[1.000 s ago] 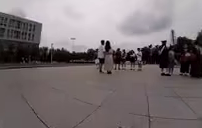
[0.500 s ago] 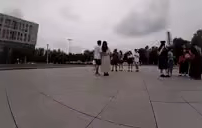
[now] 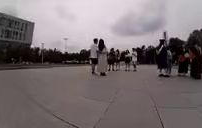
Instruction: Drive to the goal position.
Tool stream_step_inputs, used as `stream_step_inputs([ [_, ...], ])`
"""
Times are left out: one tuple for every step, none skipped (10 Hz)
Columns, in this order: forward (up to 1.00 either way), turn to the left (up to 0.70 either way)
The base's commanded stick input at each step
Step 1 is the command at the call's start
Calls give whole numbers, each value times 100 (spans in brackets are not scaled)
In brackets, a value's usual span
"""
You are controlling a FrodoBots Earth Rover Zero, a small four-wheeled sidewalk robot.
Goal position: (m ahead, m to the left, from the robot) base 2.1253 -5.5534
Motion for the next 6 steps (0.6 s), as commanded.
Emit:
stream_step_inputs([
  [0, 0],
  [0, 0],
  [0, 0],
  [0, 0],
  [0, 0],
  [0, 0],
])
